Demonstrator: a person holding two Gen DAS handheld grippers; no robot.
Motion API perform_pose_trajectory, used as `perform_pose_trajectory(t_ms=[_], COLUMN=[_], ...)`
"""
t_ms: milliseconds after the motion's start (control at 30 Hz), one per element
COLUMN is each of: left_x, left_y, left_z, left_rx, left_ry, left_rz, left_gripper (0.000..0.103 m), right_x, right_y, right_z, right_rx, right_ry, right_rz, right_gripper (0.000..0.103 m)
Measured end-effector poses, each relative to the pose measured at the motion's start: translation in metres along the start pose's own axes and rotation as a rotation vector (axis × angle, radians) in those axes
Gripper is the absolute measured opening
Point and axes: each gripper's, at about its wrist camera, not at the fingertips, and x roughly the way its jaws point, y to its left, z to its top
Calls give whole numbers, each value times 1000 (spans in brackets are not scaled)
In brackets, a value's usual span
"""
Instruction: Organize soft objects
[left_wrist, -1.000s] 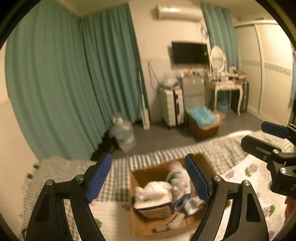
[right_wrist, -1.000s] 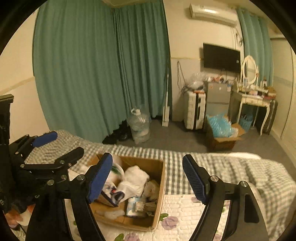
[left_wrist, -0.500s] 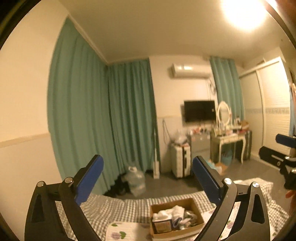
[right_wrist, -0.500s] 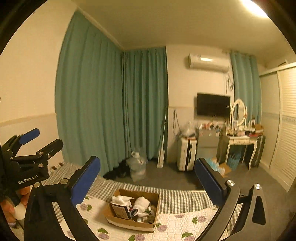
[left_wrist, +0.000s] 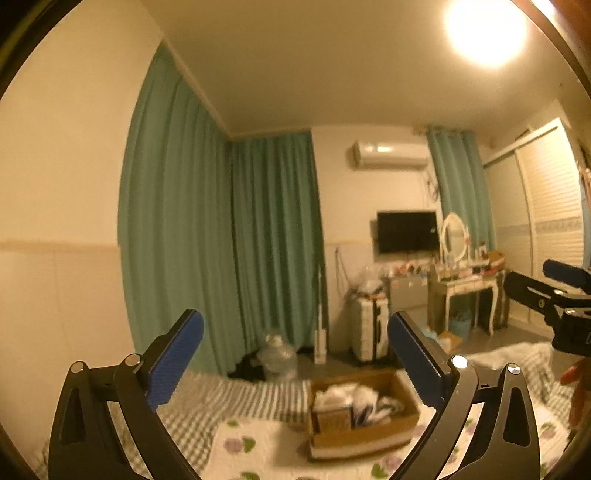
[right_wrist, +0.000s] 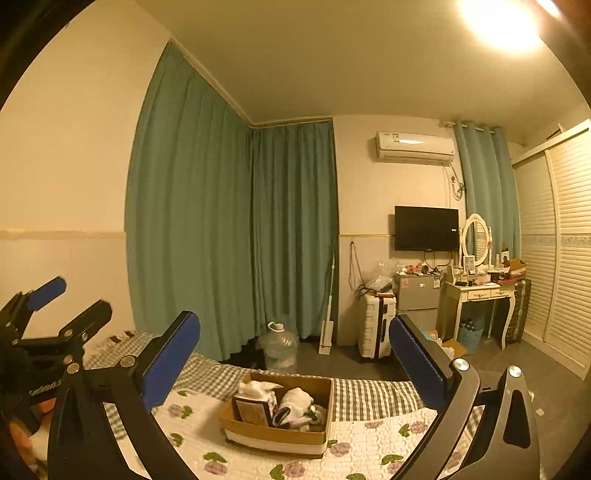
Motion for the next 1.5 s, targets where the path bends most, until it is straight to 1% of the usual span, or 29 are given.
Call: perform_pose_trajectory(t_ms=[133, 200, 267, 333, 367, 433, 533, 667, 800, 1500], left_x=[28, 47, 58, 65, 69, 70, 68, 66, 67, 70], left_y=[-5, -4, -3, -8, -11, -15, -16, -15, -10, -16], left_z=[-59, -89, -111, -128, -136, -141, -145, -151, -153, -162], left_rx=[-11, -49, -64, -49, -30, -18, -33, -28, -49, -26], left_ry=[82, 135, 168, 193, 211, 220, 229, 237, 250, 278], left_rz=[38, 29, 28, 49, 46, 43, 23, 25, 11, 4], left_gripper=[102, 102, 102, 102, 102, 102, 102, 102, 102, 102], right_x=[33, 51, 66, 79, 86, 94, 103, 106, 105, 104], right_y=[0, -4, -8, -11, -13, -15, -18, -20, -16, -9], right_z=[-54, -83, -113, -144, -156, -172, -191, -198, -194, -193], right_rx=[16, 18, 6, 4, -1, -7, 3, 24, 33, 34], right_ry=[32, 62, 89, 135, 160, 190, 240, 265, 261, 272], right_rz=[16, 12, -2, -11, -18, -27, -41, -38, -36, -28], right_gripper=[103, 103, 103, 103, 103, 103, 103, 103, 103, 103])
